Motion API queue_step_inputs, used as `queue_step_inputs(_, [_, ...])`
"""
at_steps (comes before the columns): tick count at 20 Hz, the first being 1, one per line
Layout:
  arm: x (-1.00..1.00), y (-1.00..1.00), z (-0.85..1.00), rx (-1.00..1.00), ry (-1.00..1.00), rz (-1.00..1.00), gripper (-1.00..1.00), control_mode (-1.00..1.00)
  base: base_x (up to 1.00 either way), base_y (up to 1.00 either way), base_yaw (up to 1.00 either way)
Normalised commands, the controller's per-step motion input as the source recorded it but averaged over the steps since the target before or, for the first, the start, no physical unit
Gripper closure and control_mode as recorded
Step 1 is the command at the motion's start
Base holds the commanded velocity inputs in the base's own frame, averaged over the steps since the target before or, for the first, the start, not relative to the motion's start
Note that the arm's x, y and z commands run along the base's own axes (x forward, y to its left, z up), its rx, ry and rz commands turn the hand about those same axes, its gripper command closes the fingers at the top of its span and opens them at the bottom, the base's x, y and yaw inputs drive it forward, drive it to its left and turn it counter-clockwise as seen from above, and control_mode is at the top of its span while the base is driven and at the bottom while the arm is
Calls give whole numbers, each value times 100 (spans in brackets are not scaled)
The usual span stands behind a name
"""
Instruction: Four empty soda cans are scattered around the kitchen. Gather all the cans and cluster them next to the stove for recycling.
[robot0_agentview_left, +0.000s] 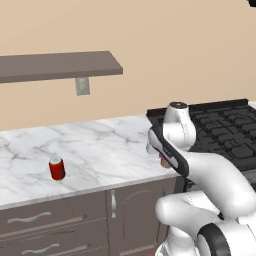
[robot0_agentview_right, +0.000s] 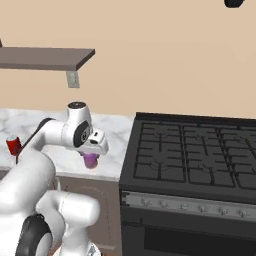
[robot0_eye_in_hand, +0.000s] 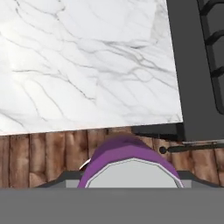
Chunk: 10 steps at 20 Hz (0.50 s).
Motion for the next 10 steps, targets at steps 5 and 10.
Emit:
queue_step_inputs(5, [97, -14, -32, 3, -7, 0, 100, -100, 0, 0, 0])
queue_step_inputs(10, [99, -18, -29, 2, -5, 0, 100, -100, 0, 0, 0])
